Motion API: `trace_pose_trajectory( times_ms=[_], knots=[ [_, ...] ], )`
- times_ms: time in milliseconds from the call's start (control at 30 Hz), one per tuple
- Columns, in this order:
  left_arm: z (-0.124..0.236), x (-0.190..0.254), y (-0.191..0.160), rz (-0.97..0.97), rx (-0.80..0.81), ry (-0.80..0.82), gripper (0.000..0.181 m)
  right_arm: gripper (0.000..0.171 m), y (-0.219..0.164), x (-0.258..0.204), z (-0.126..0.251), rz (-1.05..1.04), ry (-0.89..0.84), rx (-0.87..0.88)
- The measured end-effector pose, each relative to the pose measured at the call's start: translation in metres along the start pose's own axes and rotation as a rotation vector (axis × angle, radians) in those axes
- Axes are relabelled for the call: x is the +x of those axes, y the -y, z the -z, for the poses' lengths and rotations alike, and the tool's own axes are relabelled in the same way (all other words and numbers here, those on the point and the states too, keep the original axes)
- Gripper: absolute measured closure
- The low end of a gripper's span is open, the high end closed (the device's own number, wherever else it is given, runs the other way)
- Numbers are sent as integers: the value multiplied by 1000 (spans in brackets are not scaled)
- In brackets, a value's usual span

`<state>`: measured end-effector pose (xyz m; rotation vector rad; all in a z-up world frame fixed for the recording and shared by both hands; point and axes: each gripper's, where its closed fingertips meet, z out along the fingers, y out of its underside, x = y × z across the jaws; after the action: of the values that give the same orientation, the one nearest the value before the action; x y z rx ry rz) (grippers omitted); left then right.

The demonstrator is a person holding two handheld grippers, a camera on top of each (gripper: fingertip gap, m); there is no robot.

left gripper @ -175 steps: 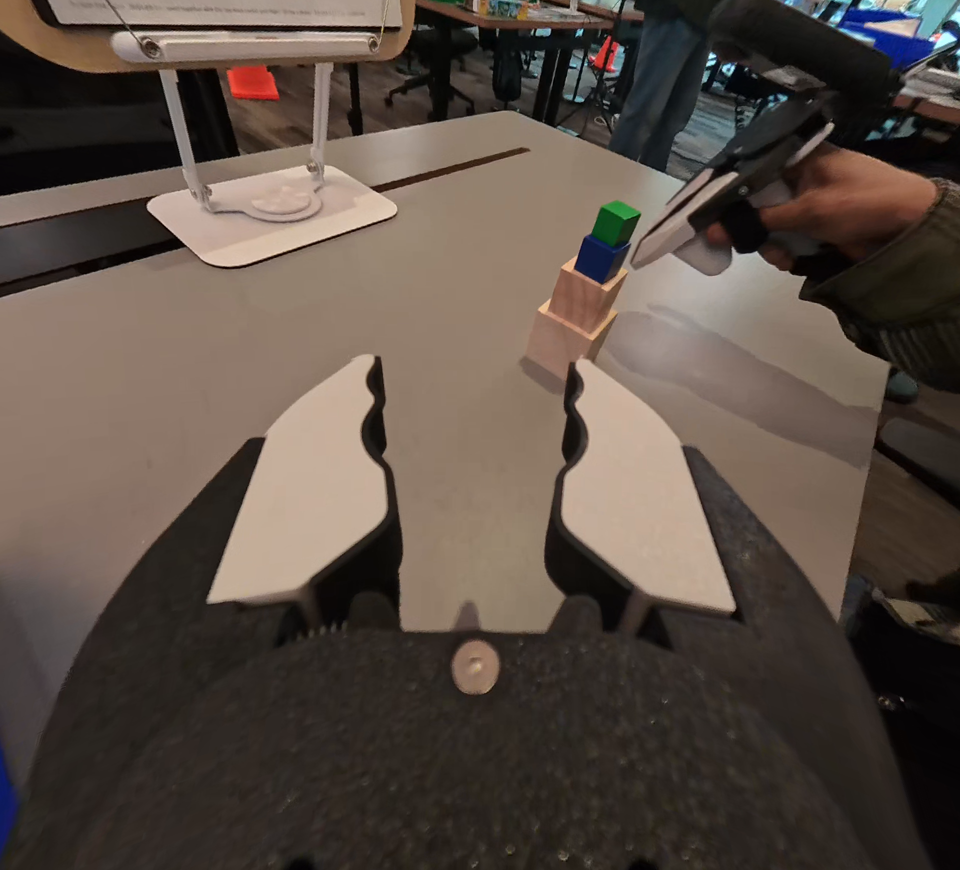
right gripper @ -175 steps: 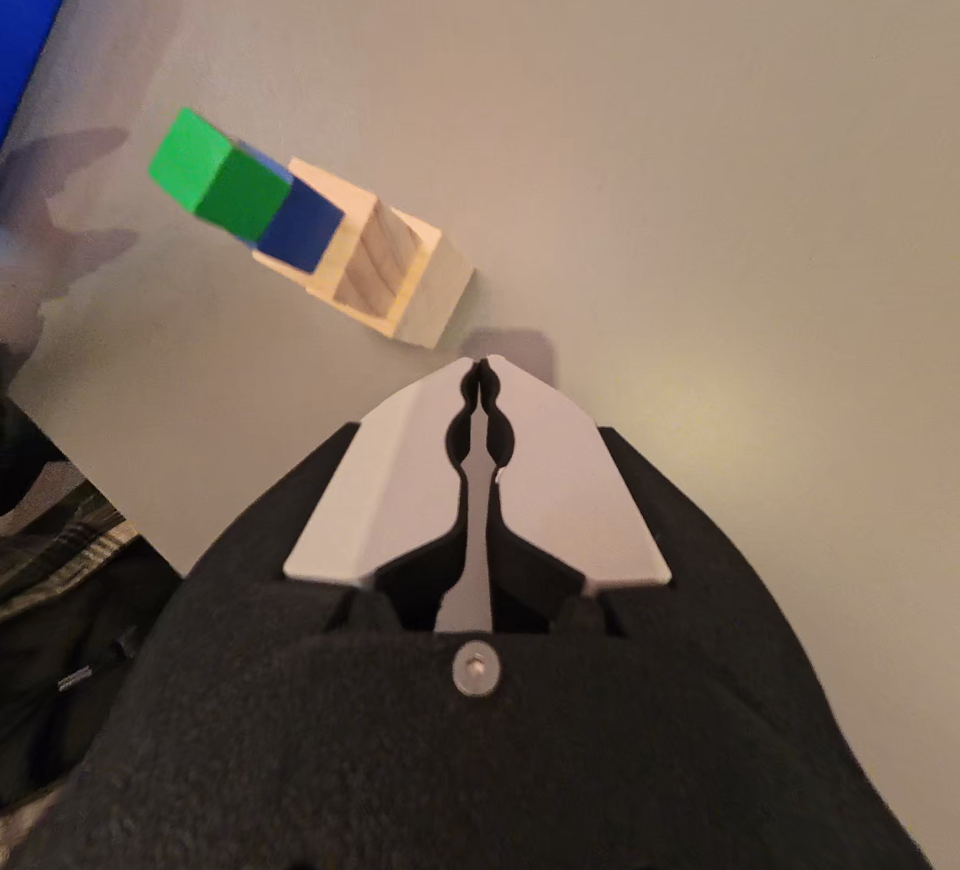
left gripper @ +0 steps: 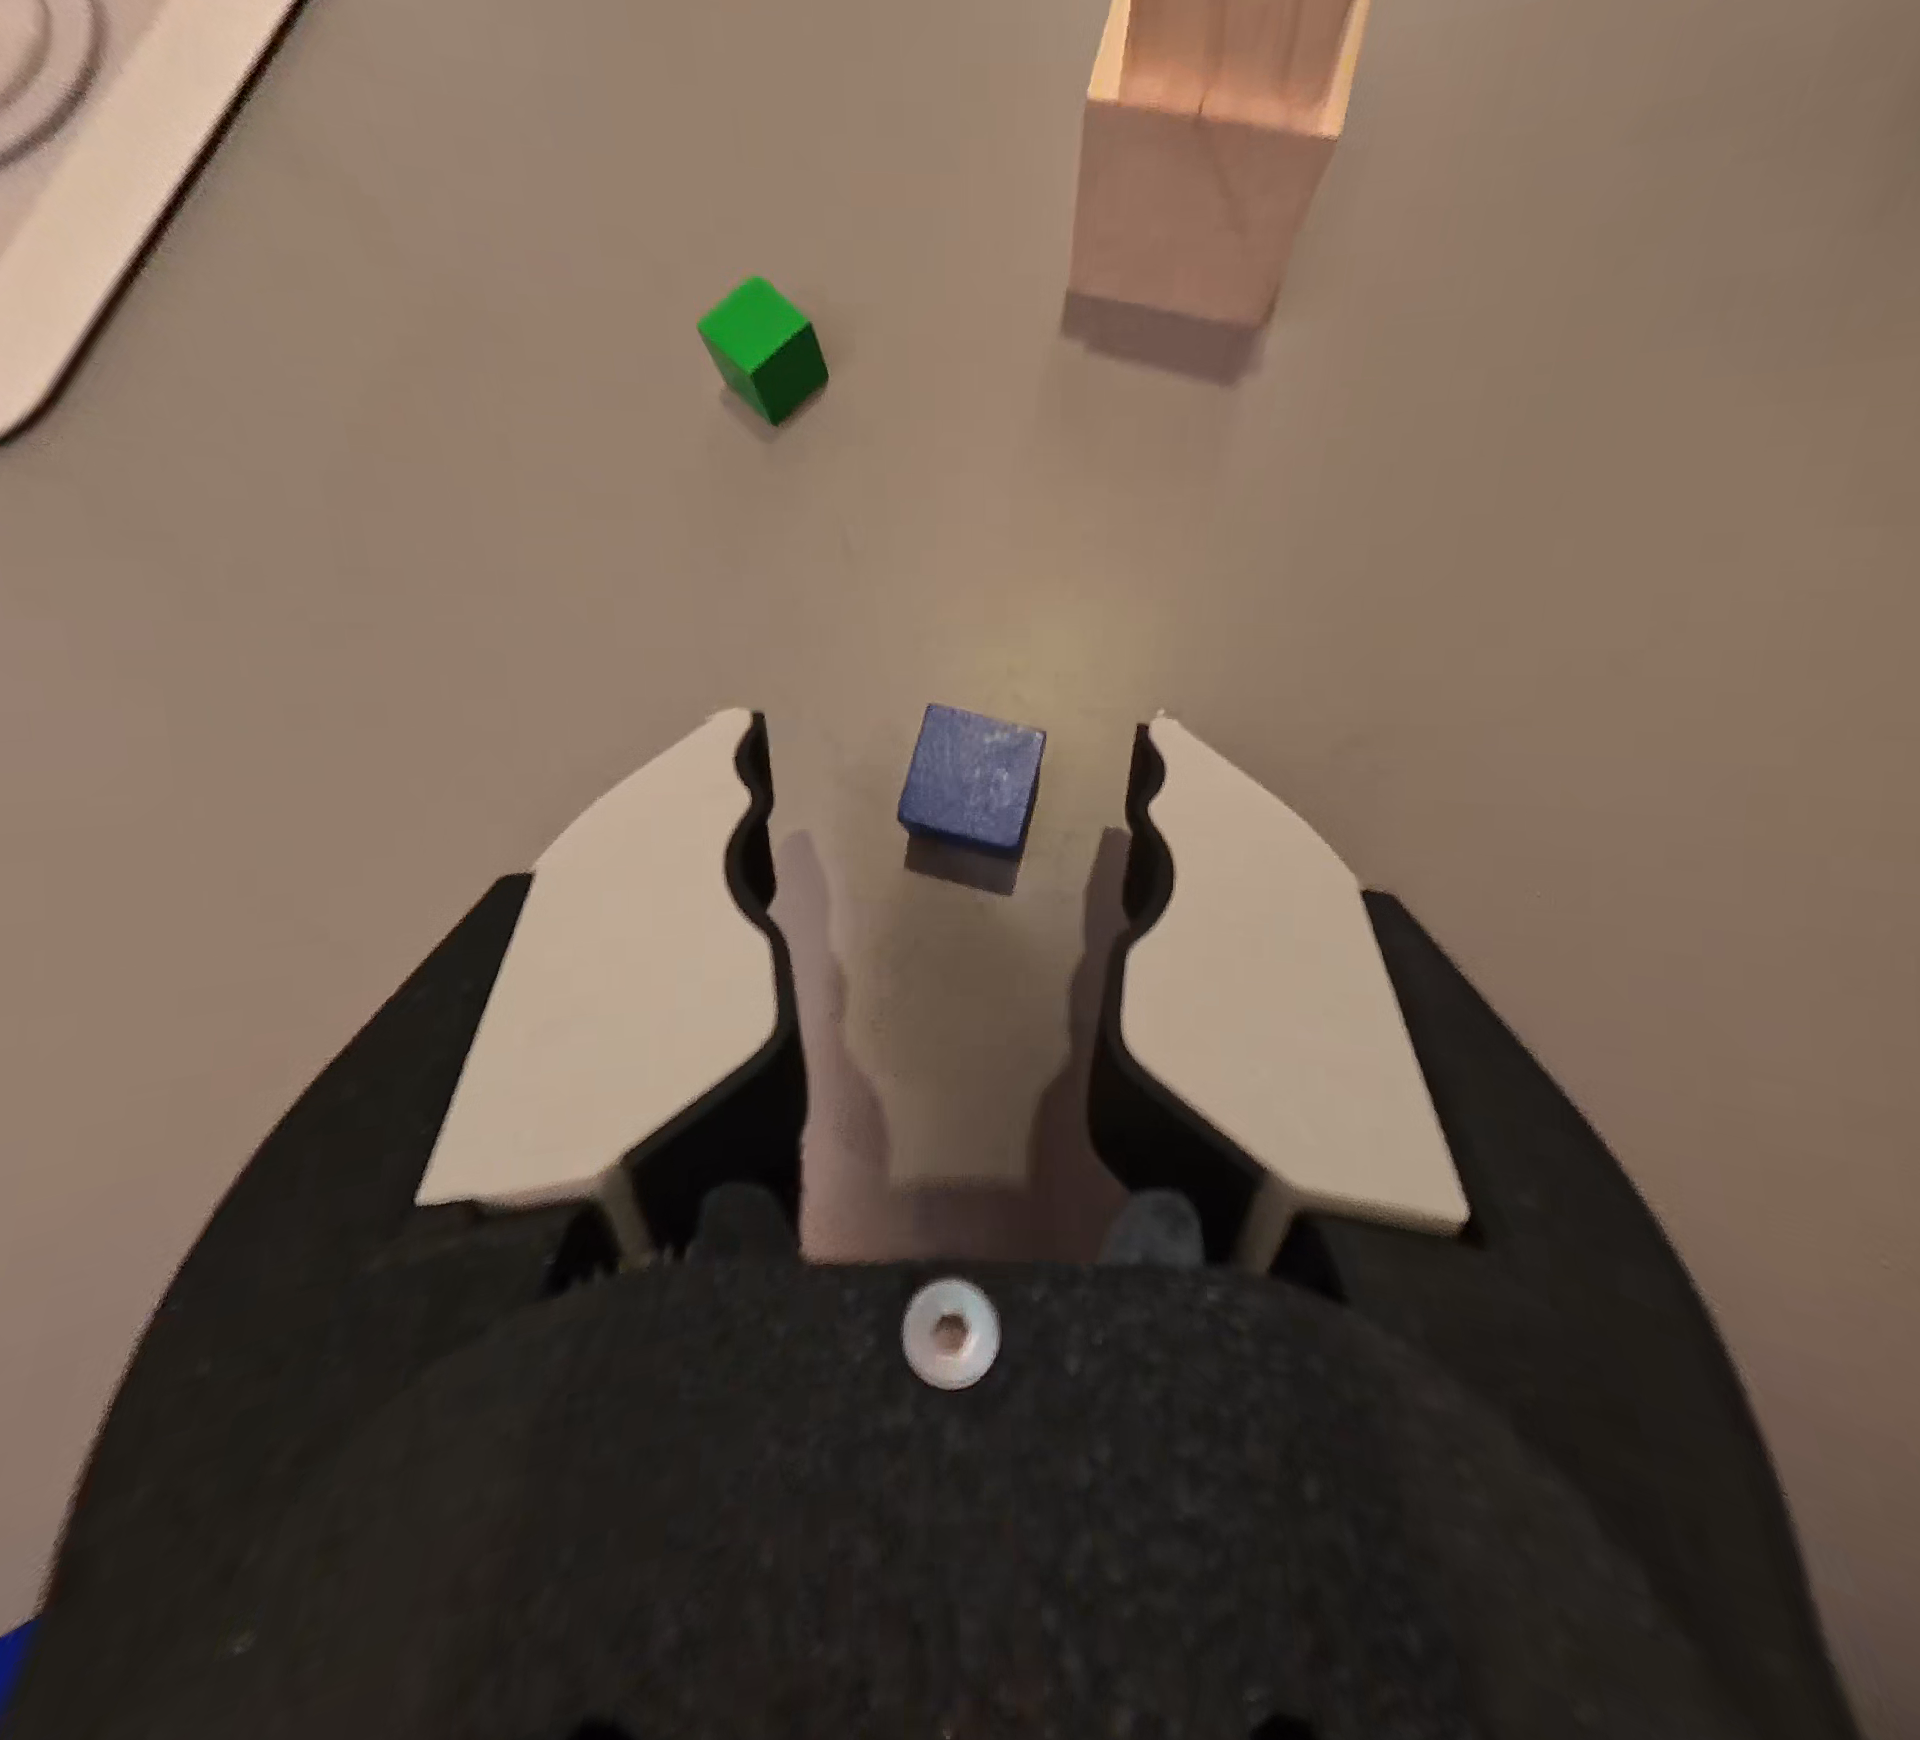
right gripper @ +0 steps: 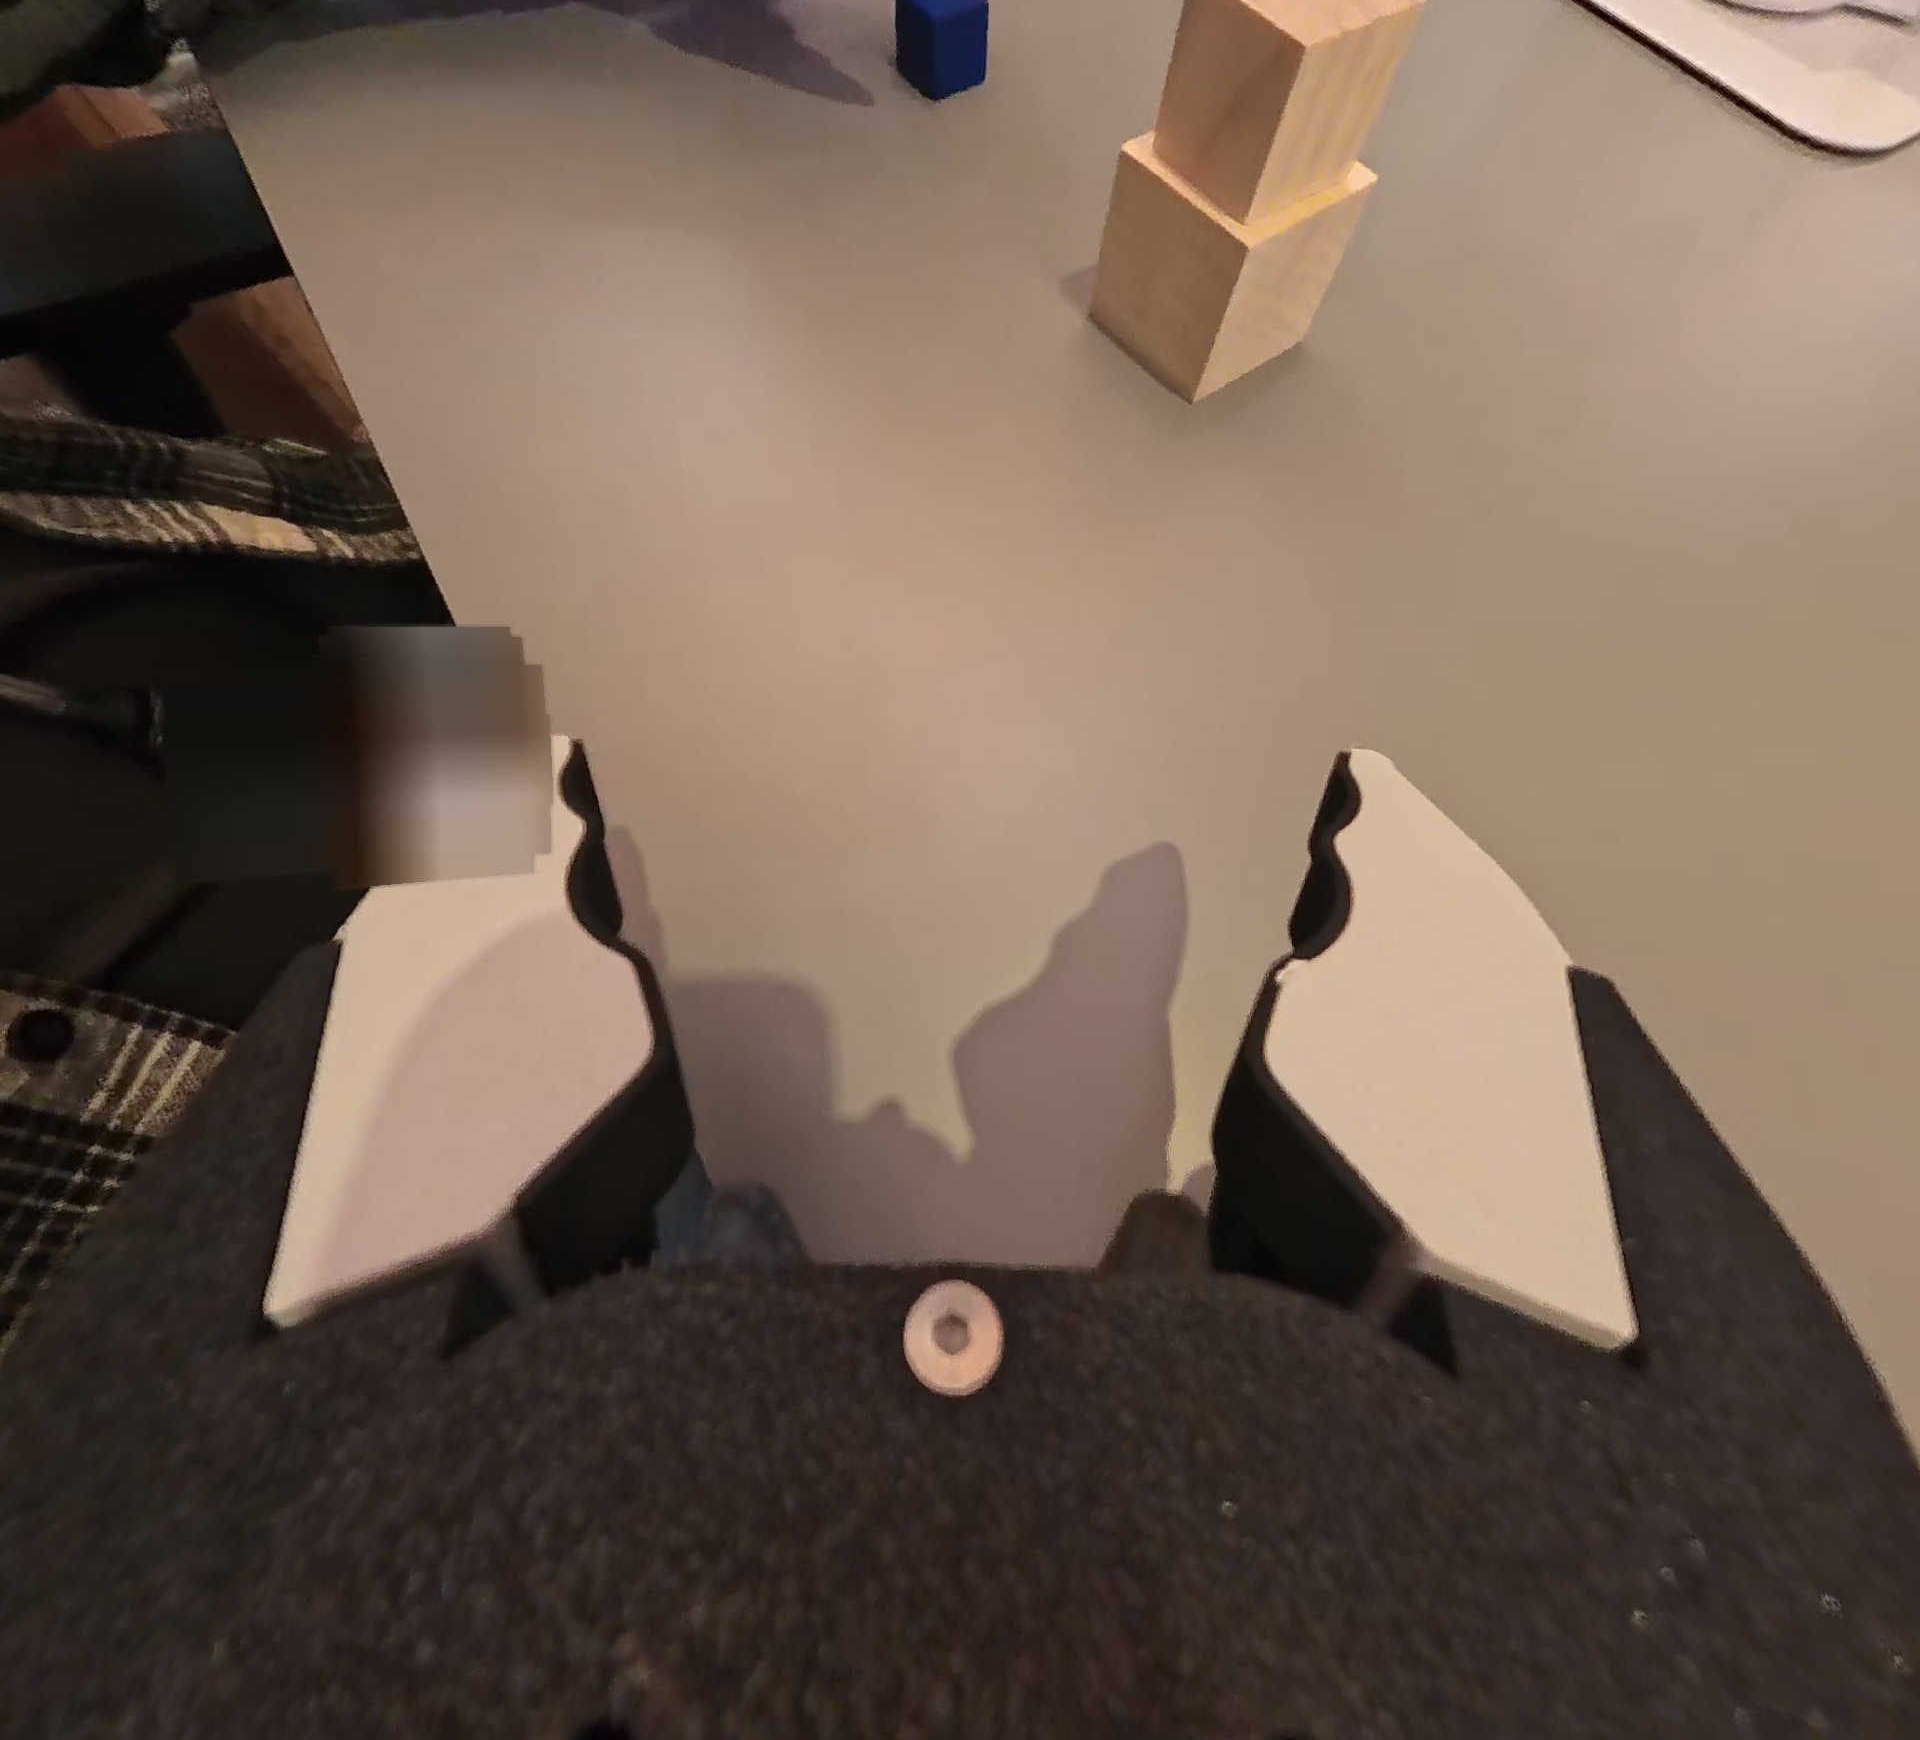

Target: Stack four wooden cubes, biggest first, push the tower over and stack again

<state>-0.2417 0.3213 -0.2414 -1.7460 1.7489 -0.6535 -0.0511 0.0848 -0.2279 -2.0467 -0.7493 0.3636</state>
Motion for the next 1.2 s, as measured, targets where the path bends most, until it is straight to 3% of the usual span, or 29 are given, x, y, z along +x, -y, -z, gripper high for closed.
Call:
trace_pose_trajectory(
  times_ms=[167,233,333,400,533,700,933,1200],
  knots=[
    [-13,6,-16,14,-25,-63,130,45,4,-3,-2,9,-3,-22],
    [-18,8,-22,20,-44,-92,152,45,5,-3,-1,11,-8,-26],
    [-20,6,-21,30,-57,-88,154,45,8,-1,-2,12,-12,-23],
    [-15,7,-3,54,-16,-93,154,45,9,-1,-2,16,-9,-21],
    [3,20,70,61,81,-125,154,45,8,-2,-5,24,-1,-29],
    [-7,41,137,-16,19,-168,154,45,4,-2,-1,19,-1,-28],
    [-46,56,155,-47,-71,-229,154,46,-5,5,13,-7,-24,-15],
    [-58,58,149,-52,-102,-224,154,47,-12,9,15,-22,-20,-4]
  ],
)
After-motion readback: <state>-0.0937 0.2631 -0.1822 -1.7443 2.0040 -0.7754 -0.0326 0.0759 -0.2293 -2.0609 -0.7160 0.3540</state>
